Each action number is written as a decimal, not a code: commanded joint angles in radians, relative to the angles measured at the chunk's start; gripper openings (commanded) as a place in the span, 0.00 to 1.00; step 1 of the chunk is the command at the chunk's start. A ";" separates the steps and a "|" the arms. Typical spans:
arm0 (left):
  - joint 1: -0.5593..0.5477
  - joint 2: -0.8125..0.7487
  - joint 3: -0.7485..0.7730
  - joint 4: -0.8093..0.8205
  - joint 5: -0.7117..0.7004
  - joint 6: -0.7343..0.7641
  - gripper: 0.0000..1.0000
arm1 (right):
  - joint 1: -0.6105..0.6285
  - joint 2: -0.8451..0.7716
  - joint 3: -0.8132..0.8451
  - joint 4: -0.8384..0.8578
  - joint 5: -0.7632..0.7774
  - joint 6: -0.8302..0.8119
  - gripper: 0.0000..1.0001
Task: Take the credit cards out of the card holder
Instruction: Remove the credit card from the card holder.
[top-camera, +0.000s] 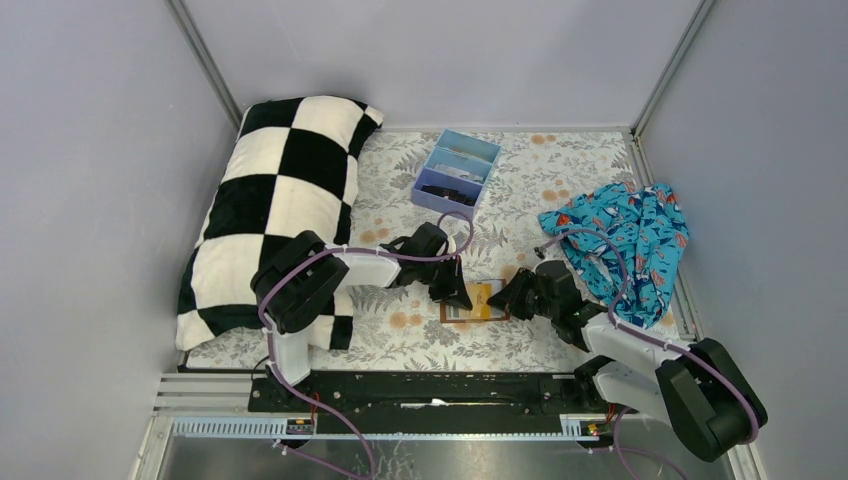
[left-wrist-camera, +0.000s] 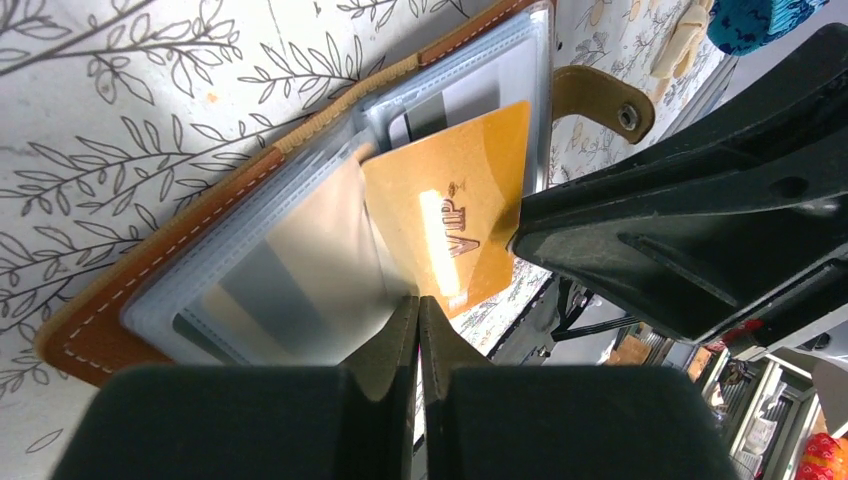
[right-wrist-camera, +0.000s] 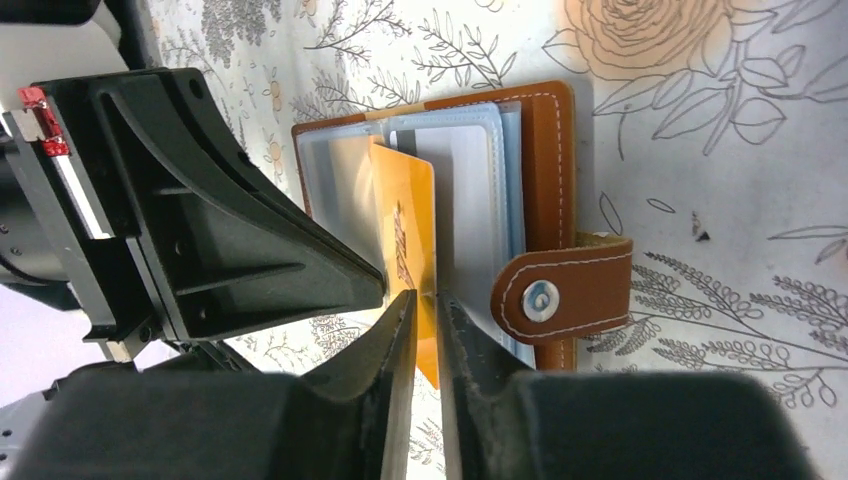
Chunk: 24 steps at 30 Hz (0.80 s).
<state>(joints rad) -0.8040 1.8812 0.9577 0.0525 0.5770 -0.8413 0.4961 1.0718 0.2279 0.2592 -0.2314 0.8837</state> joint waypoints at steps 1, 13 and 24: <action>0.000 -0.018 0.010 -0.002 -0.043 0.031 0.05 | -0.002 0.019 -0.029 0.167 -0.069 0.055 0.24; 0.001 -0.009 -0.016 0.027 -0.032 0.042 0.04 | -0.003 0.101 -0.019 0.327 -0.186 0.042 0.29; 0.001 -0.069 -0.014 -0.026 -0.056 0.083 0.03 | -0.002 0.147 -0.029 0.357 -0.192 0.033 0.25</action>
<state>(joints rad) -0.8013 1.8725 0.9546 0.0628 0.6048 -0.8196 0.4843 1.2243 0.1959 0.5484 -0.3599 0.9195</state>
